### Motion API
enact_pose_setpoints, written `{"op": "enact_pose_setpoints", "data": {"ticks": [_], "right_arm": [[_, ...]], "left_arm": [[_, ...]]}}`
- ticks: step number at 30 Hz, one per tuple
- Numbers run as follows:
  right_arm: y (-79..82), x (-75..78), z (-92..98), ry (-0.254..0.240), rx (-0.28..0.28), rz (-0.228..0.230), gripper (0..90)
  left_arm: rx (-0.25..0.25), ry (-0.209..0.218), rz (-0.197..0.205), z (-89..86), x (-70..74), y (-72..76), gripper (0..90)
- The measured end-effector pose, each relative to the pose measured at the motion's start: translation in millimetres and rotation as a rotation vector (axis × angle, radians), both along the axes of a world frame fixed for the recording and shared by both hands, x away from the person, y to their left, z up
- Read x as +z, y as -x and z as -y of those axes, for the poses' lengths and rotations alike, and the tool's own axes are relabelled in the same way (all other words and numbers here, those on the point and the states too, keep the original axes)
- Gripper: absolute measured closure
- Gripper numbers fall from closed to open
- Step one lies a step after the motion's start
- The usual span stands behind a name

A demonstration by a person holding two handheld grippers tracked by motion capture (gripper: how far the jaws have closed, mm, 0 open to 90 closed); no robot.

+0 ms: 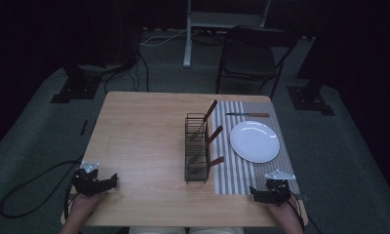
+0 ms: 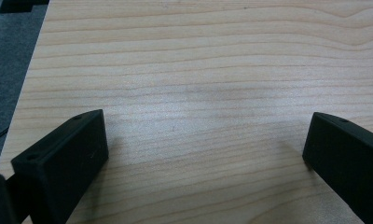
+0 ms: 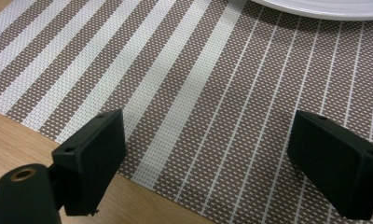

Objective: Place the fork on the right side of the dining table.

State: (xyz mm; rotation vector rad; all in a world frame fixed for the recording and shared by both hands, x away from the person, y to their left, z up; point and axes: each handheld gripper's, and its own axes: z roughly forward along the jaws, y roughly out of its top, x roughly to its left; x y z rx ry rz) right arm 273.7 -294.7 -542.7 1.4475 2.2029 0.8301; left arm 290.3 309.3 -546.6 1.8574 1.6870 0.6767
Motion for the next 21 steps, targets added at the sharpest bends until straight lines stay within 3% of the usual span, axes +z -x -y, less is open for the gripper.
{"op": "enact_pose_setpoints", "data": {"ticks": [7,21], "right_arm": [[-3.1,4.1,-2.4,0.01,0.015,-0.033,11.5],[-14.1,24.1,-14.2,-0.034,0.083,-0.015,13.4]], "left_arm": [[0.0,0.0,0.0,0.0,0.0,0.0,0.3],[0.0,0.0,0.0,0.0,0.0,0.0,0.3]]}}
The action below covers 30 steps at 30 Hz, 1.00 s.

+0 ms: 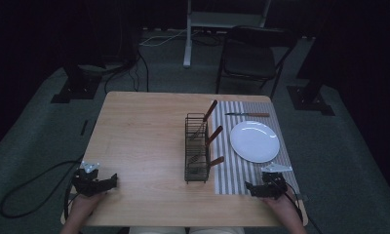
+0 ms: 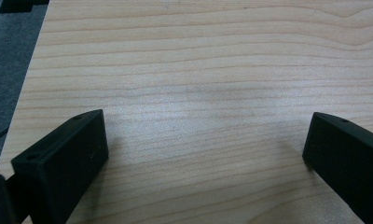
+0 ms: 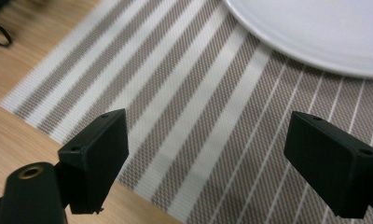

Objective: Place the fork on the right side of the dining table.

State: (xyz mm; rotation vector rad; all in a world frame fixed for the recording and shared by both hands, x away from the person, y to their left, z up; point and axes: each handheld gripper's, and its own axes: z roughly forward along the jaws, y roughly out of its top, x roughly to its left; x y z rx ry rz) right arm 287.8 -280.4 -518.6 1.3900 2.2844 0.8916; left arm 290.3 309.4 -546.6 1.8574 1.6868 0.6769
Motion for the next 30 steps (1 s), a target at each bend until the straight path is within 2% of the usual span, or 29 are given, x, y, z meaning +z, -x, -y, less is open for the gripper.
{"op": "enact_pose_setpoints", "data": {"ticks": [11,30], "right_arm": [[-21.1,19.8,-9.4,-0.03,0.028,0.049,14.8],[-56.6,51.3,-17.4,-0.067,0.073,0.085,16.1]], "left_arm": [[-0.004,-0.001,-0.001,-0.4,0.1,0.2,0.3],[-0.004,-0.001,0.002,-0.3,-0.2,0.1,0.3]]}}
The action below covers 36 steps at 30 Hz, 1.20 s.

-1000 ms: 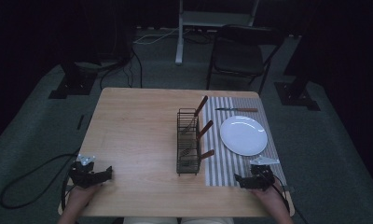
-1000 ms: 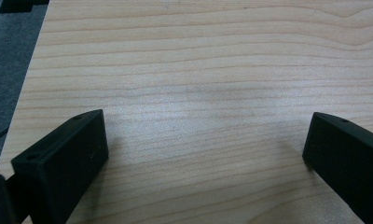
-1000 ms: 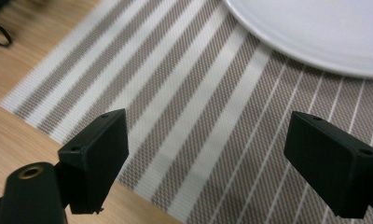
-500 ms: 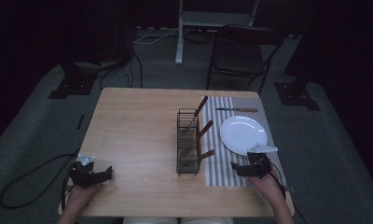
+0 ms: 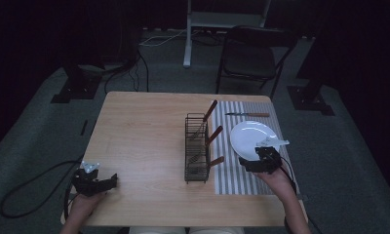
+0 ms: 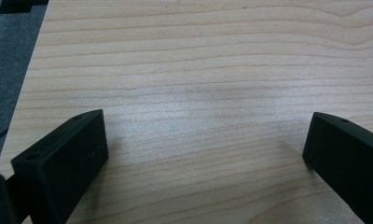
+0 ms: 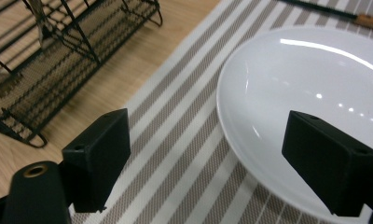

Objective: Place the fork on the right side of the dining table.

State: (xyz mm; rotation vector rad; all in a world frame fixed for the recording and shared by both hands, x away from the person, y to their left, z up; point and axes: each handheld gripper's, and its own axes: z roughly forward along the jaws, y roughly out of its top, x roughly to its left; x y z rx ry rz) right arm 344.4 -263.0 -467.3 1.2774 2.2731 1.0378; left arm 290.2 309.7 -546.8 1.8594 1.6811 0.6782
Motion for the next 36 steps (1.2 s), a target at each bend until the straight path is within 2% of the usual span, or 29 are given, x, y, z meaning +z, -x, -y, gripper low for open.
{"op": "enact_pose_setpoints", "data": {"ticks": [6,11,18,26,36], "right_arm": [[-12.7,9.4,-6.6,-0.004,0.01,0.016,16.4],[-23.7,13.9,-12.4,-0.014,0.039,0.011,16.5],[-35.5,21.4,-16.9,-0.012,0.039,0.026,17.9],[-49.7,32.4,-25.0,-0.005,0.066,0.035,17.9],[-74.0,48.1,-34.8,-0.025,0.075,0.041,18.0]], "left_arm": [[-0.001,-0.001,0.0,0.0,0.0,0.0,0.3],[-0.006,-0.001,-0.001,-0.2,0.0,0.2,0.3],[-0.005,-0.001,0.0,-0.1,0.0,0.2,0.3],[-0.006,-0.001,0.0,-0.1,0.0,0.3,0.3],[-0.006,-0.001,0.0,-0.1,0.0,0.2,0.3]]}}
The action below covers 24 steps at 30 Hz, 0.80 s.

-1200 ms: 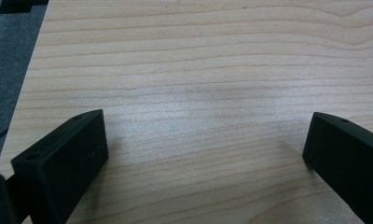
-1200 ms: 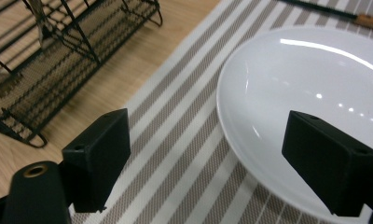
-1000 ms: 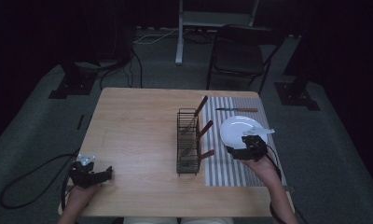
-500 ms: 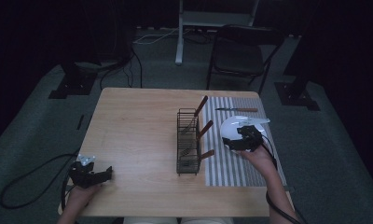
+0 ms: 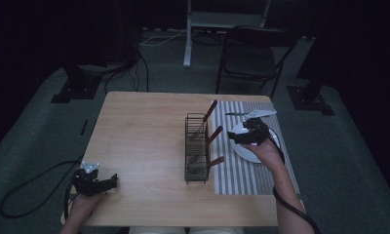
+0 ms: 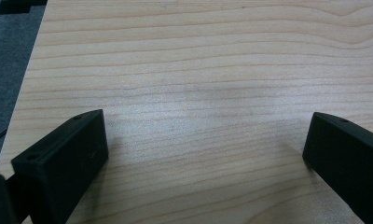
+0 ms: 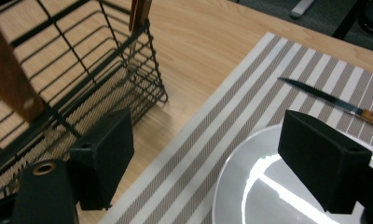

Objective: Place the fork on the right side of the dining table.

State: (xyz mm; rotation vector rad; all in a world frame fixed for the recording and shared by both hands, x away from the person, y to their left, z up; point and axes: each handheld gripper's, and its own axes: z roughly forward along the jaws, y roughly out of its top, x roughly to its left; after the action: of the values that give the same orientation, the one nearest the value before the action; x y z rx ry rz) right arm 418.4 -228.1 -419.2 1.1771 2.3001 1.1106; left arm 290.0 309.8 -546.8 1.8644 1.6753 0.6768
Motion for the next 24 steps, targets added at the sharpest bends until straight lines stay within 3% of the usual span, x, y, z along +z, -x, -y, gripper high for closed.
{"op": "enact_pose_setpoints", "data": {"ticks": [12,24], "right_arm": [[-24.4,14.1,-14.0,-0.009,0.005,0.007,18.1],[-38.6,29.2,-34.5,-0.019,0.029,0.021,20.8]], "left_arm": [[0.0,0.0,0.0,0.0,0.0,0.0,0.4],[0.0,0.0,-0.001,0.0,0.1,0.0,0.3]]}}
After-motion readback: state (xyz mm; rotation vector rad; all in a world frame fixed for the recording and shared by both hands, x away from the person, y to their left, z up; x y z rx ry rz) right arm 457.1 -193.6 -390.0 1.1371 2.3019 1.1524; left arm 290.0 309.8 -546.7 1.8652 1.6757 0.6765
